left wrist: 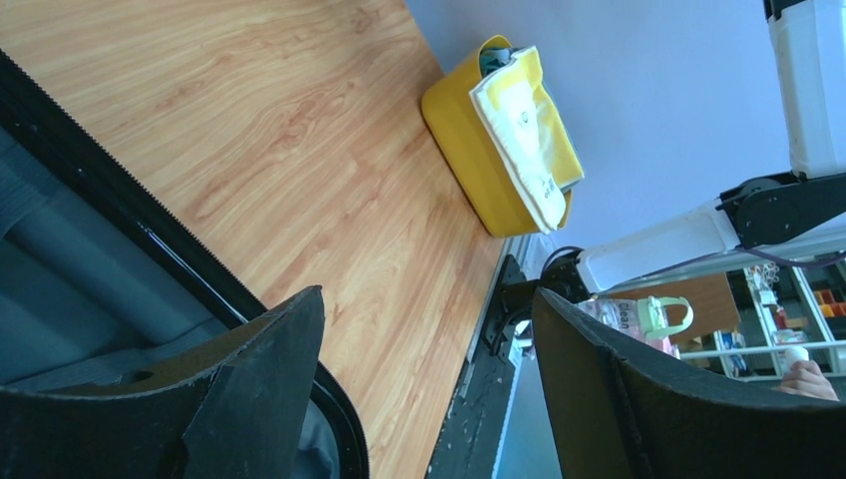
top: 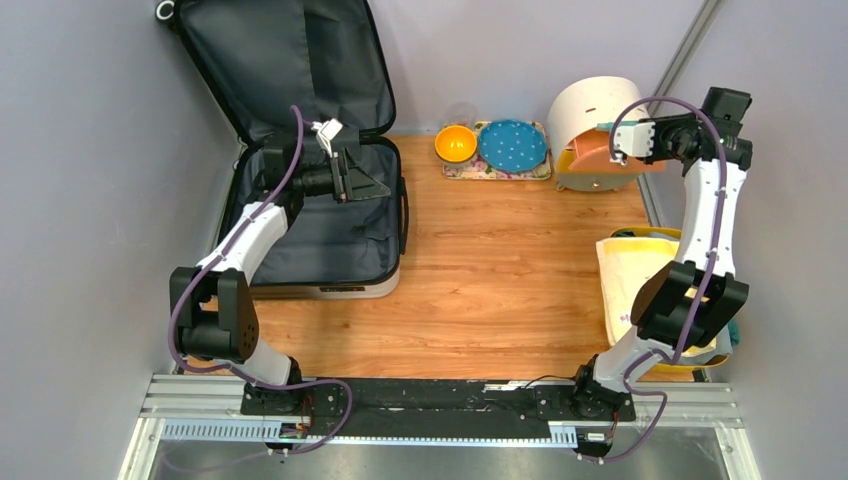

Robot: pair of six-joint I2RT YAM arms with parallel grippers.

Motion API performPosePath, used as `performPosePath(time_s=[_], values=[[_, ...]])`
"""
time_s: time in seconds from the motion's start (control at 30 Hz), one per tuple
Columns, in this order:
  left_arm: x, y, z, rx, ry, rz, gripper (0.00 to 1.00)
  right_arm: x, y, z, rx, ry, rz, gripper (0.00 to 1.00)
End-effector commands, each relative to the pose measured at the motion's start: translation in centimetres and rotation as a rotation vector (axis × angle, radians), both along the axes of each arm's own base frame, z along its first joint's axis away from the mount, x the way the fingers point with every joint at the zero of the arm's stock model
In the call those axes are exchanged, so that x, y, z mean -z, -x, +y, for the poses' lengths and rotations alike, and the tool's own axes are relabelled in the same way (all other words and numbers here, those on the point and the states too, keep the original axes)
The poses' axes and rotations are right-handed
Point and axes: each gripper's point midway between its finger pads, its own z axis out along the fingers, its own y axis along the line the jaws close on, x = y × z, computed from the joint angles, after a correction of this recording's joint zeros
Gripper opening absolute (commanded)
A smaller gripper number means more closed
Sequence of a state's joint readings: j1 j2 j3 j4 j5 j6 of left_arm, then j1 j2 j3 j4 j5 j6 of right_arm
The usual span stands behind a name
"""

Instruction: Open, take out, and arrange the luggage

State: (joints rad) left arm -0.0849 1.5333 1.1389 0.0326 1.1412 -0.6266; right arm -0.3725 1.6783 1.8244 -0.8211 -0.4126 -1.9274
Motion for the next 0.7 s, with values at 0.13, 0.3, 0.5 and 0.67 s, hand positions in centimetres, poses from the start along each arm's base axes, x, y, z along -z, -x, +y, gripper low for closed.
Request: performPosePath(time_s=[0.13, 0.3, 0.5, 0.67], values=[[-1.7, 0.1, 0.0, -0.007, 0.019, -0.059, 0.84, -0.6, -0.7, 0.5, -0.139, 0.143, -0.04, 0.0], [-1.6, 0.2, 0.0, -0.002, 0.02, -0.054, 0.85, 0.2, -1.5, 0.7, -0.171, 0.159, -0.04, 0.0], [-1.7, 0.2, 0.0, -0.004, 0.017, -0.059, 0.85, 1.0, -2.2, 1.0, -0.19, 0.168, -0.028, 0.0], [-1.6, 0.2, 0.0, -0.004, 0.016, -0.057, 0.85, 1.5, -2.8, 1.2, -0.195, 0.169, -0.034, 0.06]])
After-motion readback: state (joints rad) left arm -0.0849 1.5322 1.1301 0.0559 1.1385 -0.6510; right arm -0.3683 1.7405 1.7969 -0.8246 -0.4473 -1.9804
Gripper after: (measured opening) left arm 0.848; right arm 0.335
